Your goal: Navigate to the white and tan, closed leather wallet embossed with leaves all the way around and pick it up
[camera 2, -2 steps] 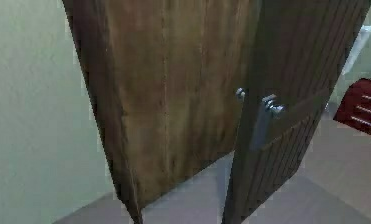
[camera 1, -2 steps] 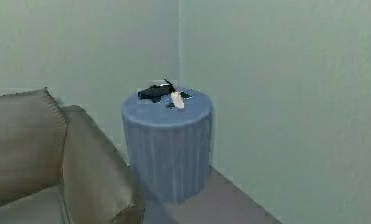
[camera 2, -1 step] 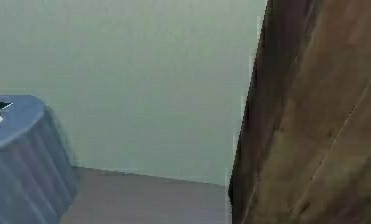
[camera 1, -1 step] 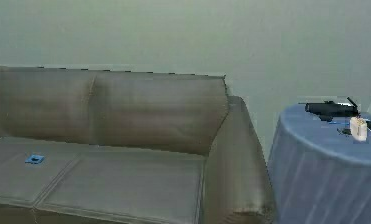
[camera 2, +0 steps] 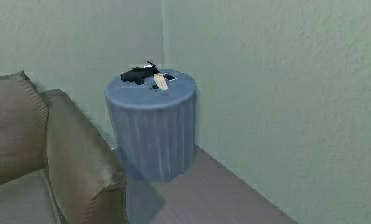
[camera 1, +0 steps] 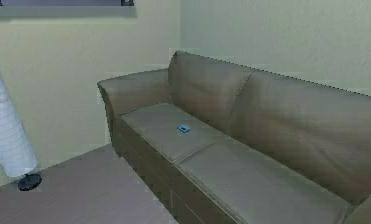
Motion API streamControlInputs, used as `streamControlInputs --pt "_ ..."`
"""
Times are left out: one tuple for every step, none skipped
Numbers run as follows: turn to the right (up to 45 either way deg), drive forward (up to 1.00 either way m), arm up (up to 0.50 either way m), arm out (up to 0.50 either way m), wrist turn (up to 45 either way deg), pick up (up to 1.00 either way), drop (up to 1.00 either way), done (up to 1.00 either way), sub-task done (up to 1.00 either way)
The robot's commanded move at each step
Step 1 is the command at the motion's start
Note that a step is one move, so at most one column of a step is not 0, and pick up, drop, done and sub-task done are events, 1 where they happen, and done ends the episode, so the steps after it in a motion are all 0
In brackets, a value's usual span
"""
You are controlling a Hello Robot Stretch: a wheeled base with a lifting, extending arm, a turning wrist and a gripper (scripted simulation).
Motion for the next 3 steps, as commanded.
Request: streamControlInputs --pt "-3.0 0.0 0.0 0.0 0.0 0.0 0.0 0.0 0.0" --pt "45.0 0.0 0.0 0.0 0.0 0.0 0.0 0.0 0.0" --pt "45.0 0.0 0.0 0.0 0.0 0.0 0.0 0.0 0.0"
